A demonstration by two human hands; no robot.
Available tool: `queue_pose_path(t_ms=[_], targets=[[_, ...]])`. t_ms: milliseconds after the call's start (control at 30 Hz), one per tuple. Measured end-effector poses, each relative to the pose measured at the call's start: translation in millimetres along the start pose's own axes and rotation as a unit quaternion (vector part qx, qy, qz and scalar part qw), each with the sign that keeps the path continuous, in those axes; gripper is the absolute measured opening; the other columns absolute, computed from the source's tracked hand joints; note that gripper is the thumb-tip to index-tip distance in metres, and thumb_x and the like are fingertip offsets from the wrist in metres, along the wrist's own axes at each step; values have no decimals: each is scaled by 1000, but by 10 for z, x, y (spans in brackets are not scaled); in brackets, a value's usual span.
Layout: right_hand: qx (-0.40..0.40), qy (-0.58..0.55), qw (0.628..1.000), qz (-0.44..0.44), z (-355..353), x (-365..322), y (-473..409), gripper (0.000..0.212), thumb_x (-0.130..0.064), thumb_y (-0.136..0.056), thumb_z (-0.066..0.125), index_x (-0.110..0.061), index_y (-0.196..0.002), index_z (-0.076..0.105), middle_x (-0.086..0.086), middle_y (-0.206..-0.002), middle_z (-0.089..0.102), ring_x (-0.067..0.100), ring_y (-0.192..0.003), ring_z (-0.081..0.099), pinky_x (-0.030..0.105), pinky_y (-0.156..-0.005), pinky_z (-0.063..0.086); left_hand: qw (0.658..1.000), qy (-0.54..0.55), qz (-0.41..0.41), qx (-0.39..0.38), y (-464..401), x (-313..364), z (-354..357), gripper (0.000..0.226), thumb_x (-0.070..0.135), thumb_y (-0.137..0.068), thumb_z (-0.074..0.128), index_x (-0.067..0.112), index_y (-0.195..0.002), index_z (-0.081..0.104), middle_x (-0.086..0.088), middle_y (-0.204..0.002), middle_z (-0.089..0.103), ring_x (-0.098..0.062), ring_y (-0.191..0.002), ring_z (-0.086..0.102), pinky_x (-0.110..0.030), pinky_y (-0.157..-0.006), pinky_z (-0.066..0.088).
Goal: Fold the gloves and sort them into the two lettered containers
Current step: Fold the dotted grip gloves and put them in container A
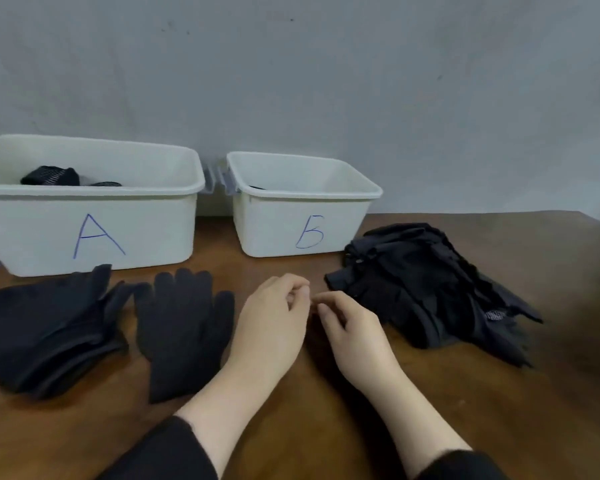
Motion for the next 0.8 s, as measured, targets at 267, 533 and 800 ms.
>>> queue_pose_path(t_ms=[267,533,800], targets=[[51,-72,995,36,-219,132,-5,15,-33,-103,52,-36,-102,67,-14,-91,71,3,-89,67,27,-82,56,999,-17,-9,-29,-89,-123,328,24,26,-102,48,34,-119,63,17,-113,63,3,-97,54,-11,-75,38],[102,41,993,-49,-611,73,16,13,-26,-100,61,-27,-110,69,-18,-99,67,0,-96,59,17,-84,50,999,-9,-7,-42,-118,-159,322,23,30,-101,50,39,-118,63,24,-109,61,10,-97,53,-6,-74,35],[24,445,894,-53,-1327,539,-302,54,-10,-87,62,-34,-136,58,-6,-151,46,20,-145,33,60,-119,9,999,-1,2,-50,-137,-120,332,23,34,-100,51,35,-120,63,25,-105,61,14,-95,51,-4,-71,35]])
Point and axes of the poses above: each hand's wrist, its own y-axis away from the middle knuckle, its own z-axis out of the palm, x = y × z, the point moved 10 cm from there along -y, towards the middle knuckle
